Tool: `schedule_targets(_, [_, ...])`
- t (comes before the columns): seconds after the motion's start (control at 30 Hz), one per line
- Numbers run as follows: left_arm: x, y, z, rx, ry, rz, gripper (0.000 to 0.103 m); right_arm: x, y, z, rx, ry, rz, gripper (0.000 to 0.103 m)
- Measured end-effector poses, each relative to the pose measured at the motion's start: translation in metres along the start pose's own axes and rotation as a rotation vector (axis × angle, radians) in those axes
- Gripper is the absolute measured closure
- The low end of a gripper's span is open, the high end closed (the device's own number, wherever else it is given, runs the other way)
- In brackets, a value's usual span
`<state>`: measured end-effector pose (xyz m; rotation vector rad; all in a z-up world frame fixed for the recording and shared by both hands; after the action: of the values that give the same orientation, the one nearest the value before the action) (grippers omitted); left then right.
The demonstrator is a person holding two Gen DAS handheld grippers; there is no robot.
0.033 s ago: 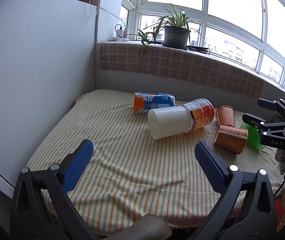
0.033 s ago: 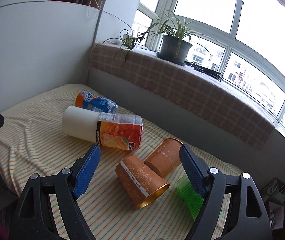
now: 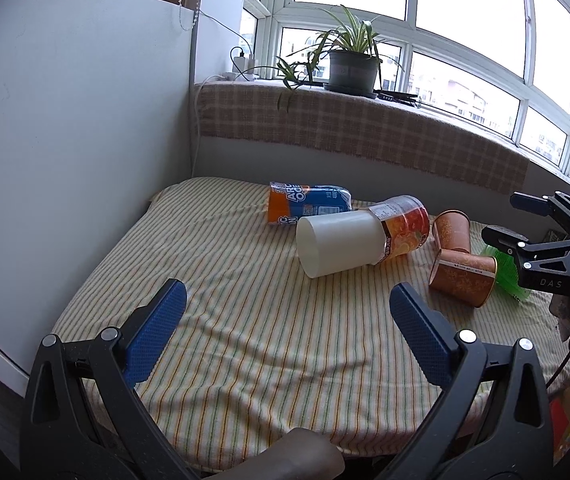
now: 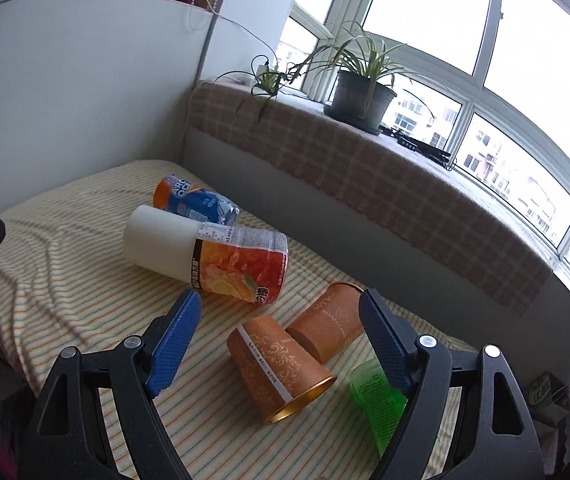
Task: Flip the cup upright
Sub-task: 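Move the right tool to the lying orange juice bottle and grasp its label, then lift the orange juice bottle with the right tool, cap end hanging down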
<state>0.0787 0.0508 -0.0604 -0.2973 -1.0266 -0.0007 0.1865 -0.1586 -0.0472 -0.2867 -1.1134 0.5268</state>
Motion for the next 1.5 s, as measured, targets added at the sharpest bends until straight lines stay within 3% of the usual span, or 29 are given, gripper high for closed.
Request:
schedule_targets(0.4, [0.003, 0.016, -0.024, 0.029, 0.069, 0.023, 0.000, 0.026, 0.055, -0.052, 0.304, -0.032, 0.508, 0.022])
schedule_targets(0.9, [0.017, 0.050, -0.056, 0.077, 0.109, 0.094, 0.000, 0.008, 0.093, -0.101, 0.377, -0.032, 1.152, 0.022])
schedule_targets(1.2, [0.023, 0.065, -0.077, 0.090, 0.132, 0.138, 0.000, -0.002, 0.103, -0.126, 0.412, -0.061, 1.324, 0.022])
schedule_targets(1.5, [0.022, 0.076, -0.090, 0.101, 0.151, 0.154, 0.000, 0.002, 0.104, -0.143, 0.449, -0.075, 1.327, 0.023])
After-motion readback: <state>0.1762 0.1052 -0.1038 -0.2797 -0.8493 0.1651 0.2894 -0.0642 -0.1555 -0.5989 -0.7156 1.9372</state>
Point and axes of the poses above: each gripper's, at about its wrist camera, not at the fingertips, and z roughly against the way its jaws point, y to its left, x to its top, the point moved 6 cm from there along -z, roughly the way its jaws point, and after that the axes turned 15 degrees about -x, right-handed, at the moved point
